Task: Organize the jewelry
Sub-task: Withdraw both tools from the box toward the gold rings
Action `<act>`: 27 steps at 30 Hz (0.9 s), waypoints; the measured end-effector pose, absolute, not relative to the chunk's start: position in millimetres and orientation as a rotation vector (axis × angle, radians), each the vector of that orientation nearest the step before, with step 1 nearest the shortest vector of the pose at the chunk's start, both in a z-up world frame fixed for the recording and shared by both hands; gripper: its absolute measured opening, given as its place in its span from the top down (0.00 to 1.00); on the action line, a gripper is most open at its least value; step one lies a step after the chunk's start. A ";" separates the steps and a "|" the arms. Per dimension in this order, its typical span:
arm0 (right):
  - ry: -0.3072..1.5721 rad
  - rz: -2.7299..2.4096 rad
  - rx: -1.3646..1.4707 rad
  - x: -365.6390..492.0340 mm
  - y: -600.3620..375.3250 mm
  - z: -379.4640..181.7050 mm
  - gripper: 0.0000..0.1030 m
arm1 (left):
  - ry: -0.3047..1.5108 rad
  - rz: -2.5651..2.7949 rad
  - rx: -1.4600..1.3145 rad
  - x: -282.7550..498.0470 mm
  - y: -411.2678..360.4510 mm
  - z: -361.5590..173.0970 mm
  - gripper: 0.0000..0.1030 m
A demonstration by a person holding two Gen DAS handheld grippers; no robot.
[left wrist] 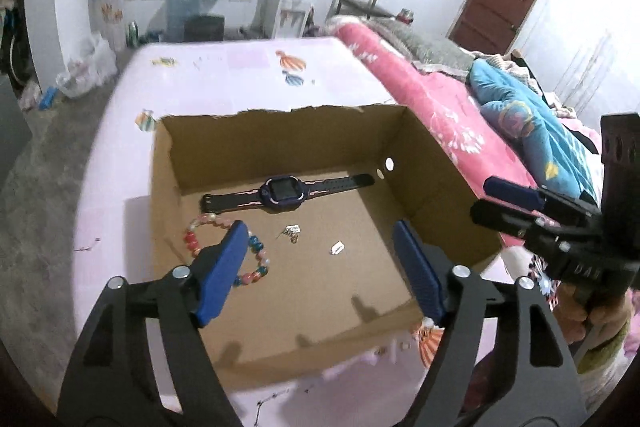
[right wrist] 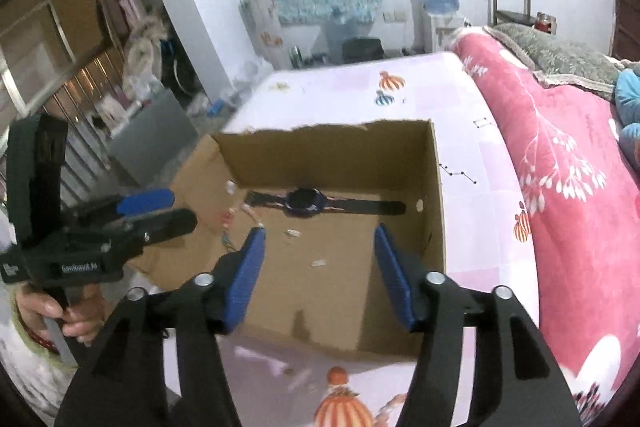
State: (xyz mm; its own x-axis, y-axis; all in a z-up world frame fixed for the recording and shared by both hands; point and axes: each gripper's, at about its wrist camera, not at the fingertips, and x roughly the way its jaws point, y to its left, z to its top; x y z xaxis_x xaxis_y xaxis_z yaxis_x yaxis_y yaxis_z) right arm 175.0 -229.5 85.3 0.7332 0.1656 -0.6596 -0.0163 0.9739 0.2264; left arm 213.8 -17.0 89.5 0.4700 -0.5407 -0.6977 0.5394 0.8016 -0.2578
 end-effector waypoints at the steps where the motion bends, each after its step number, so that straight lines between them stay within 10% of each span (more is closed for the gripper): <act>1: 0.723 0.103 0.221 167.3 -227.9 88.6 0.38 | 0.839 -0.659 0.001 204.5 -11.8 92.9 0.26; 27: 0.856 0.081 0.219 62.7 -186.8 -3.5 0.29 | 0.873 -0.549 0.070 106.4 57.5 17.6 0.18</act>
State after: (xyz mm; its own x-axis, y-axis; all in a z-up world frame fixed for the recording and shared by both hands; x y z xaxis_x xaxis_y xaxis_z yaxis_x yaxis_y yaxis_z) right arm 62.7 -186.8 -3.5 0.6538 0.1590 -0.7397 0.0167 0.9744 0.2242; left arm 106.4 57.5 17.6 0.5142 -0.4284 -0.7430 0.4844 0.8600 -0.1606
